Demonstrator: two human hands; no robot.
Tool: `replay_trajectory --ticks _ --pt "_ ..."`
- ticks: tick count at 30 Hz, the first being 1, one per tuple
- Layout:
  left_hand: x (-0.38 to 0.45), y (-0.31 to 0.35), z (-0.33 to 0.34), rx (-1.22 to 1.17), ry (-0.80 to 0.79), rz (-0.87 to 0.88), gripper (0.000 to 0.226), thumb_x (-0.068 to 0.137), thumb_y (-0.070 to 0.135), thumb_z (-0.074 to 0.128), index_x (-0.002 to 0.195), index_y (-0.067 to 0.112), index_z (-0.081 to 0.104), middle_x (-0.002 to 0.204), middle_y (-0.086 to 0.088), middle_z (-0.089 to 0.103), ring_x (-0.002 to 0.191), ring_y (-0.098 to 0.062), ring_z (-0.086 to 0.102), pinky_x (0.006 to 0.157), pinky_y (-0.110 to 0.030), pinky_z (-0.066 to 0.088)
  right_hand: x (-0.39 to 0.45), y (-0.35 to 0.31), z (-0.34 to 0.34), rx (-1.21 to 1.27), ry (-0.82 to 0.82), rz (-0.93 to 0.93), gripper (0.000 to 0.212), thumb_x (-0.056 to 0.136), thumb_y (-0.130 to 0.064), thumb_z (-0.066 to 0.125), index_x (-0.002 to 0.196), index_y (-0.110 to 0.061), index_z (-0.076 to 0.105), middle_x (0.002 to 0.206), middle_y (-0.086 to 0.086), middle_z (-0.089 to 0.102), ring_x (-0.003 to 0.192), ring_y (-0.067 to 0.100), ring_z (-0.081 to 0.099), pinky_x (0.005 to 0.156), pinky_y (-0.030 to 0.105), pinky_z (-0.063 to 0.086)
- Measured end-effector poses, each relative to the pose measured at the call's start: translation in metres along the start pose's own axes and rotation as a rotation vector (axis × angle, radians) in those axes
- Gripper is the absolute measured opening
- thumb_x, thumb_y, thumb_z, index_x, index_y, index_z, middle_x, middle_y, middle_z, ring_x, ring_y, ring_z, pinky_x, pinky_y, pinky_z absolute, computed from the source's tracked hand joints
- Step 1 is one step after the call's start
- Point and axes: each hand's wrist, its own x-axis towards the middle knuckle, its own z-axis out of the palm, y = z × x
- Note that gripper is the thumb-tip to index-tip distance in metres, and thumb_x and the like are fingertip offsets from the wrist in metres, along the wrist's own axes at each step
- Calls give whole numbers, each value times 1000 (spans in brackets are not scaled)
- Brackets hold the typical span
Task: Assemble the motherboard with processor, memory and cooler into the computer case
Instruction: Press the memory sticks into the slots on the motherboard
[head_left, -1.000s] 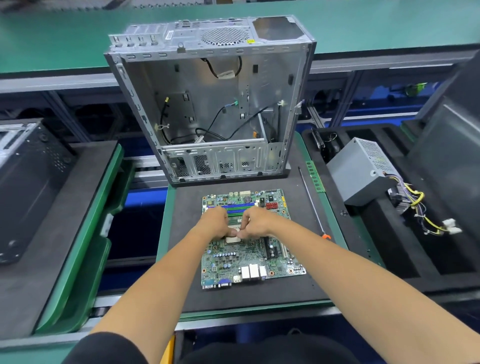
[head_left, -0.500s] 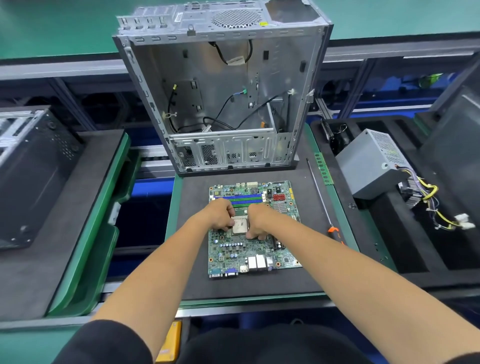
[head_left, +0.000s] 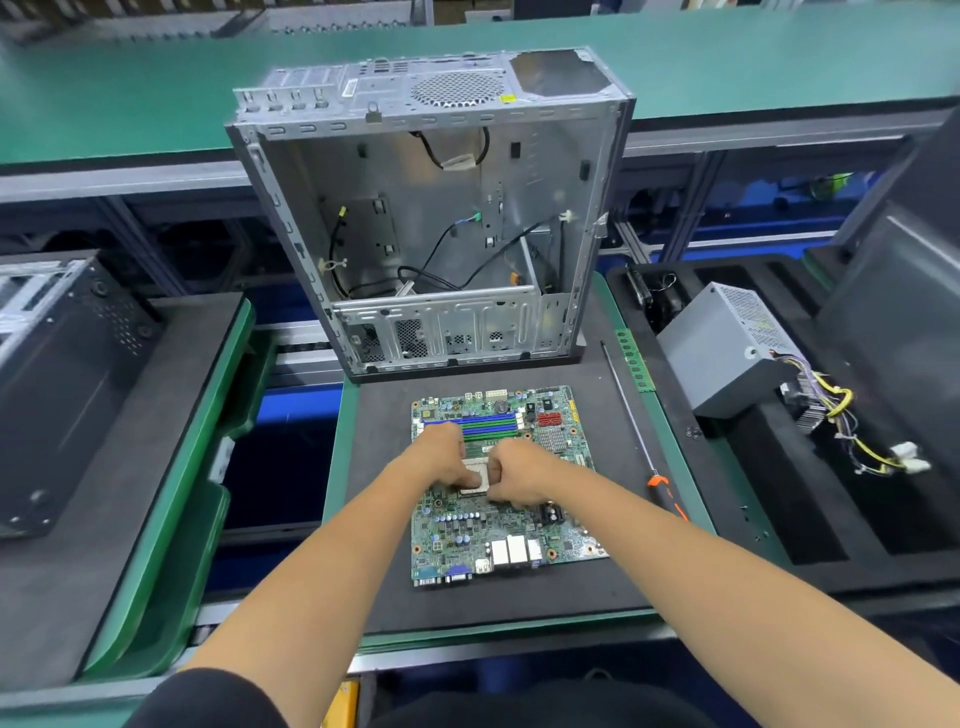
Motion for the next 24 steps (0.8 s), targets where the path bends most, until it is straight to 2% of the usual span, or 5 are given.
replay_trajectory --ticks 6,9,14,21,24 --pt "5 8 8 70 73 -84 48 74 53 73 66 15 44 60 0 42 54 -11 39 48 -25 31 -7 17 -28 136 135 2 21 92 -1 51 77 -11 63 77 4 63 69 22 69 53 20 53" --pt "10 14 8 146 48 -122 59 72 57 72 97 6 58 81 -5 59 70 -17 52 61 -27 43 -7 27 -33 182 151 30 14 93 -3 54 84 -9 63 72 2 63 54 14 62 41 18 47" --pt "11 21 8 208 82 -175 61 69 55 76 102 10 50 77 2 46 69 -15 50 60 -28 41 -7 39 -24 185 128 17 17 96 -11 53 93 -2 67 98 15 71 62 19 68 62 28 56" --pt "5 23 7 262 59 -165 62 76 55 71 106 4 52 73 1 51 66 -14 50 59 -26 41 -9 46 -17 166 106 -19 18 95 -11 55 91 0 69 96 15 71 75 24 68 70 32 55" --pt "3 22 8 233 14 -151 74 74 57 71 121 5 46 102 -4 58 93 -20 57 71 -27 45 -10 47 -18 133 99 -44 17 94 -14 56 93 -2 68 97 14 70 81 23 62 71 28 46"
